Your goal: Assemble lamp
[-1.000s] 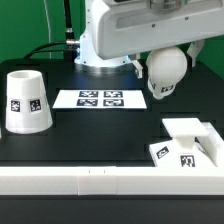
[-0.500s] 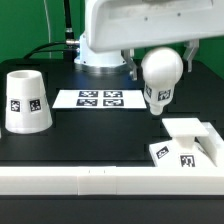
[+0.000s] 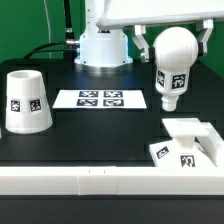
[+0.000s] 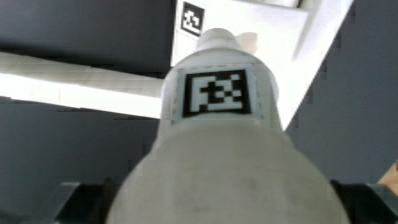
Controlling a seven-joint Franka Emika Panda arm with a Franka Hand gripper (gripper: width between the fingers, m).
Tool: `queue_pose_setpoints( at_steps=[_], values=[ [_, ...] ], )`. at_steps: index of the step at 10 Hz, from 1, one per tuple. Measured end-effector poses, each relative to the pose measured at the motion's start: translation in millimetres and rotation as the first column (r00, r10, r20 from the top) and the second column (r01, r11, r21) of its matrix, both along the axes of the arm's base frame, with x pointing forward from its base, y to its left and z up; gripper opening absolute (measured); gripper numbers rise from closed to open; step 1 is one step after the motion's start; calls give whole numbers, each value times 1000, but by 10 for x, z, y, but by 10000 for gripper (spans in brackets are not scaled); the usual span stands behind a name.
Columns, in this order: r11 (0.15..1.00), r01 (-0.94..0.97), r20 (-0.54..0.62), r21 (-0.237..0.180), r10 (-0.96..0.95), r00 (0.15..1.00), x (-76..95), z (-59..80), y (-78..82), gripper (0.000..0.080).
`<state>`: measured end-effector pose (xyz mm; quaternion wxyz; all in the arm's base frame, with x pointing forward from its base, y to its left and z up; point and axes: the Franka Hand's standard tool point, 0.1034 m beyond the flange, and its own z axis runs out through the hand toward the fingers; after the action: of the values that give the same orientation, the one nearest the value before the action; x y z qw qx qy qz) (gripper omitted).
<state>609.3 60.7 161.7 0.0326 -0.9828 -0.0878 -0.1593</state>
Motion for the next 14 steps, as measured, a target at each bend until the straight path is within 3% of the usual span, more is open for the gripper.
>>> queue_pose_setpoints(
  at_steps=[3, 5, 8, 14],
  values=[
    [995, -90, 26, -33, 91, 996, 171, 3, 73, 577],
    [991, -125, 7, -43, 125, 992, 225, -151, 28, 577],
    [994, -103, 1, -33, 103, 995, 206, -173, 53, 577],
    [992, -122, 3, -26, 122, 993, 125, -170, 337, 577]
  ],
)
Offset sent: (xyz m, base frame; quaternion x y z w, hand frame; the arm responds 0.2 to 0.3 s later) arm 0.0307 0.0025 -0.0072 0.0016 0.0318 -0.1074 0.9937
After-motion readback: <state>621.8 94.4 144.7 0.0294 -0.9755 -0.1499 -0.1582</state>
